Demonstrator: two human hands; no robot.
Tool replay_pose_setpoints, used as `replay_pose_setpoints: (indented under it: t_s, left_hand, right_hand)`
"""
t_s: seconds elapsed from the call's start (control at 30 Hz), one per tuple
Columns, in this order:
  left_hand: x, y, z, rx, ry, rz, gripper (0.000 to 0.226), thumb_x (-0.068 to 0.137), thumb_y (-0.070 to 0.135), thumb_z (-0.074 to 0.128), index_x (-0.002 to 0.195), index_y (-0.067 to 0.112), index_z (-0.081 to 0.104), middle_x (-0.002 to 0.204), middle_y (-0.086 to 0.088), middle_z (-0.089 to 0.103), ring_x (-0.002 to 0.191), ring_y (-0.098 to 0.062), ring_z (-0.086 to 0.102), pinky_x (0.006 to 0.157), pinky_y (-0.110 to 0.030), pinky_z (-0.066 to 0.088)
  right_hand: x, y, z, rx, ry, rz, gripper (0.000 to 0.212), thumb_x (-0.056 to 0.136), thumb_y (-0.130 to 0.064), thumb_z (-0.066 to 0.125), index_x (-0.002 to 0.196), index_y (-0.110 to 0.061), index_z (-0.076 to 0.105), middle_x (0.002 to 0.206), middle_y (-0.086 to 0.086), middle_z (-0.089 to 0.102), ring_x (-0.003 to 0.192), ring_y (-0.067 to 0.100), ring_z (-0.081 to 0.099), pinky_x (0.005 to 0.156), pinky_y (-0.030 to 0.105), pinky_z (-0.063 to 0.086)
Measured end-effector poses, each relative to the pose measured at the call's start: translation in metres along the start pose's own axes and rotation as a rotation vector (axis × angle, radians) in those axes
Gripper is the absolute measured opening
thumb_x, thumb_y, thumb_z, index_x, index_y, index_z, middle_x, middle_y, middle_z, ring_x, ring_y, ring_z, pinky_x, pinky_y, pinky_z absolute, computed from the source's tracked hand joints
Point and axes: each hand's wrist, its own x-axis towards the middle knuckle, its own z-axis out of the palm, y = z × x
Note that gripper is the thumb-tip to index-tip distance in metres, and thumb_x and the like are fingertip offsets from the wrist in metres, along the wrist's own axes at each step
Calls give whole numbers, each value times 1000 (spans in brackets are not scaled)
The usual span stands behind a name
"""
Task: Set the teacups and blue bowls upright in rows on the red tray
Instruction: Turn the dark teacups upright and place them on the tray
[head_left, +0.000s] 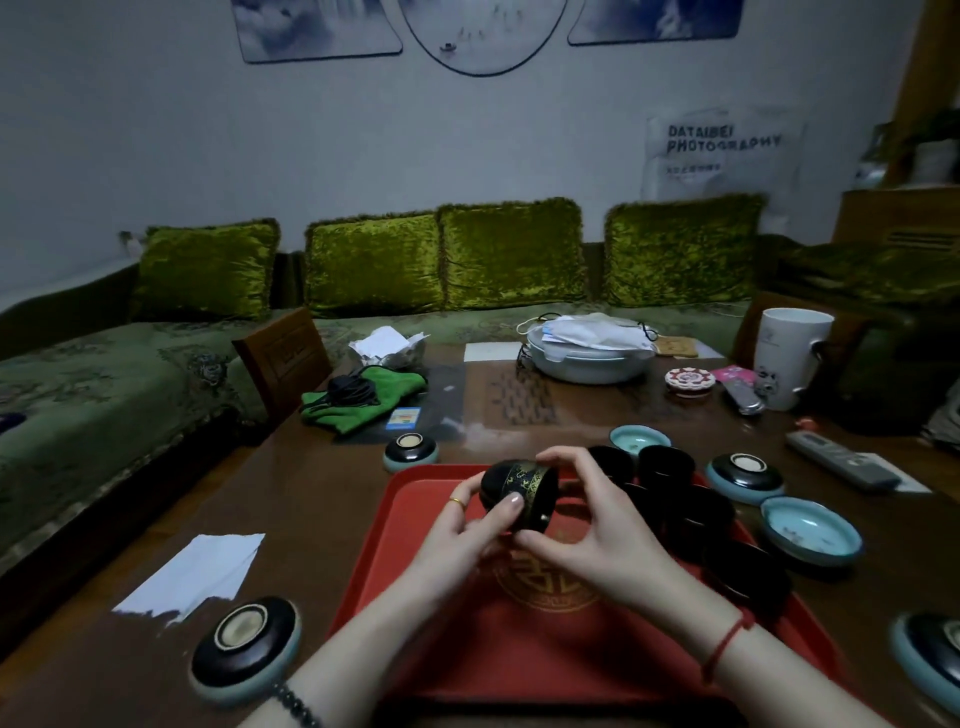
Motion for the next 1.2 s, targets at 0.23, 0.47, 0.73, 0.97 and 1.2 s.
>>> replay_pose_setpoints:
  t_s: [0.23,0.47,0.73,0.97,1.2]
  left_hand:
    - [-4,-17,20,222,-109,99,22,85,11,55,103,23,54,95,3,65,83,-4,63,71,-17,50]
    - [-6,-30,33,429,-208,252,41,78,0,64,109,24,53,111,1,62,91,4,62,81,-14,49]
    - [4,-43,45,502,-208,279,46,75,2,69,105,33,52,106,15,62,92,7,63,80,-12,48]
    - [7,-54,53,558,-229,245,43,75,10,70,105,37,53,110,18,62,97,0,64,93,-21,49]
    - [10,-57,57,604,-223,232,40,75,18,71,102,41,51,108,20,60,95,1,65,88,-17,50]
  right_hand:
    - [-29,9,-38,-118,-24,-26,61,62,-20,78,113,-34,48,112,-7,53,103,-7,51,90,8,40]
    - [-40,19,-63,-247,-165,51,69,62,-36,75,123,-33,43,106,-20,51,103,-7,50,84,-4,30]
    - [-40,31,-76,-356,-254,77,71,62,-44,72,124,-31,41,108,-13,51,102,0,49,89,9,36]
    - [-45,39,-85,-416,-306,88,72,62,-47,71,125,-34,38,109,-15,49,105,0,48,89,10,34]
    - [-45,41,-92,-497,-321,92,70,64,-47,70,125,-37,36,108,-15,50,103,5,43,82,-5,23]
